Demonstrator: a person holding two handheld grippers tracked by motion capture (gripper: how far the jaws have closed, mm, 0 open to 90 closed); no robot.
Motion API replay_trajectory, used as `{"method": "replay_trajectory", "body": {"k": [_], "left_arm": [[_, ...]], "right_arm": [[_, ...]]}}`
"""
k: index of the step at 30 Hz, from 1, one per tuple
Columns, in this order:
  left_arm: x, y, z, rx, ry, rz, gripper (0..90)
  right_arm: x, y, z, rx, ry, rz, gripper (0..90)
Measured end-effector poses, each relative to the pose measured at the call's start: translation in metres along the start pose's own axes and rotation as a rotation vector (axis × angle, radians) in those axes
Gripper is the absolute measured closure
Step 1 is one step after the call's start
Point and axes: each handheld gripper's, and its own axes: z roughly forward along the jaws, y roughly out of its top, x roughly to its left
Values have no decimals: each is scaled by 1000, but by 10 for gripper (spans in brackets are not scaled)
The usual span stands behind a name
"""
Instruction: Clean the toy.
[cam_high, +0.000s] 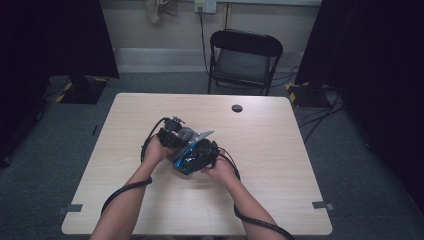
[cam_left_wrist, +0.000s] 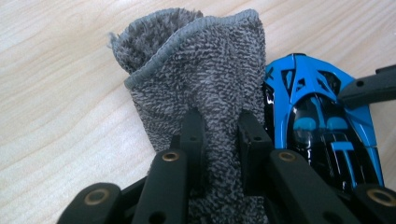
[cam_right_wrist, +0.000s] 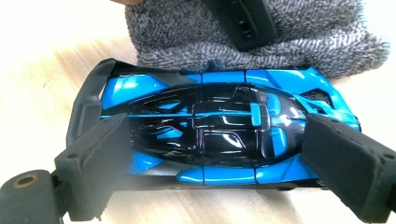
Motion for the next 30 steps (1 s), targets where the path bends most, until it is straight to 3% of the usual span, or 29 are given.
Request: {"method": "replay_trajectory", "body": {"k": [30], "left_arm": [[0, -30, -20, -9, -13, -14, 754]], "right_arm": [[0, 0, 0, -3, 0, -1, 85]]}}
